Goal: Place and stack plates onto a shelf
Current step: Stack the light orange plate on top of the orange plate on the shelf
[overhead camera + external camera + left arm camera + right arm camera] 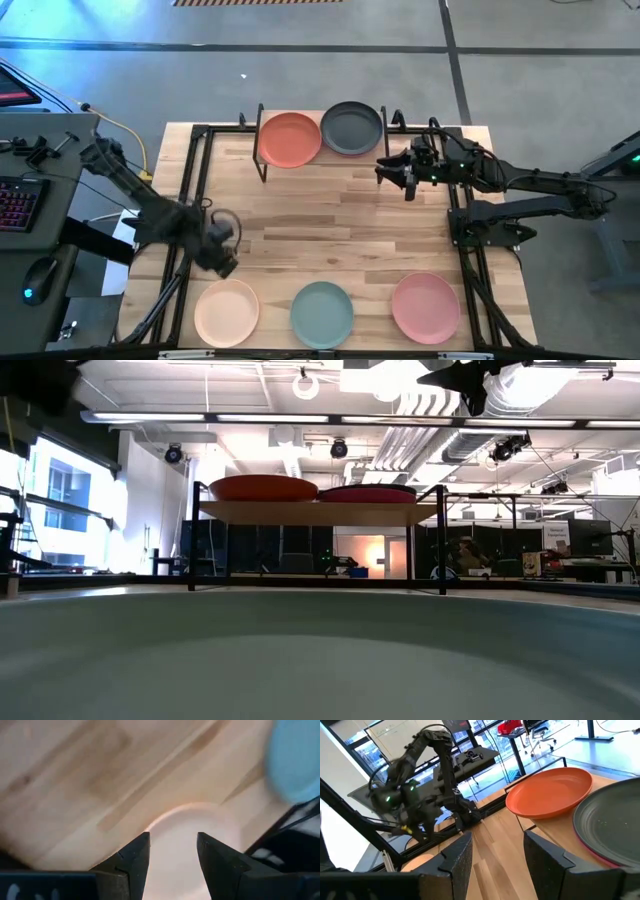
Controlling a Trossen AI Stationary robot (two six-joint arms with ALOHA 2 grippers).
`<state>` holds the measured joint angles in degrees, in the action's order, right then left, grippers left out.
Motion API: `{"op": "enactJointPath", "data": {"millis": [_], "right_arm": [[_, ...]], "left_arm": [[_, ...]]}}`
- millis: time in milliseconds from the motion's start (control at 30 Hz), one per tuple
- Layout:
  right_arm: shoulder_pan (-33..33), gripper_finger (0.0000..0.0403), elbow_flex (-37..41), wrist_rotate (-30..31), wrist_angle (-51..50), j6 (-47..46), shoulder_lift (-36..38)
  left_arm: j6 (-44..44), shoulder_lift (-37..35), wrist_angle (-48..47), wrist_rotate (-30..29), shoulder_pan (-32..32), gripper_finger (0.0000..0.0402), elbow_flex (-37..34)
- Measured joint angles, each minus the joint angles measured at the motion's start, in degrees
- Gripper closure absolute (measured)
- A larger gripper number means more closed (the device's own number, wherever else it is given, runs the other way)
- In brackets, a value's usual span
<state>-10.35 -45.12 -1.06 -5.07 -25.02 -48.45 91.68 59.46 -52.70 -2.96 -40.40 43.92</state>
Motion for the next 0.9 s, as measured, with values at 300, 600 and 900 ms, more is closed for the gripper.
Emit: {"op": "enactJointPath", "data": {"millis": [300, 600, 900], "right_arm": [[0.0, 0.0245, 0.0, 0.0, -0.6, 0.0, 0.0], [0.0, 0.0245, 0.0, 1.1, -2.8, 0.0, 0.0], [0.0, 0.0245, 0.0, 1.1, -3.4, 0.0, 0.0]], "left_arm": [[11.1, 14.3, 0.1, 1.2, -11.3, 0.0248, 0.0], [6.6, 21.1, 7.7, 1.2, -14.5, 0.0248, 0.0], [7.0, 23.5, 1.3, 3.7, -15.2, 0.0248, 0.0]]}}
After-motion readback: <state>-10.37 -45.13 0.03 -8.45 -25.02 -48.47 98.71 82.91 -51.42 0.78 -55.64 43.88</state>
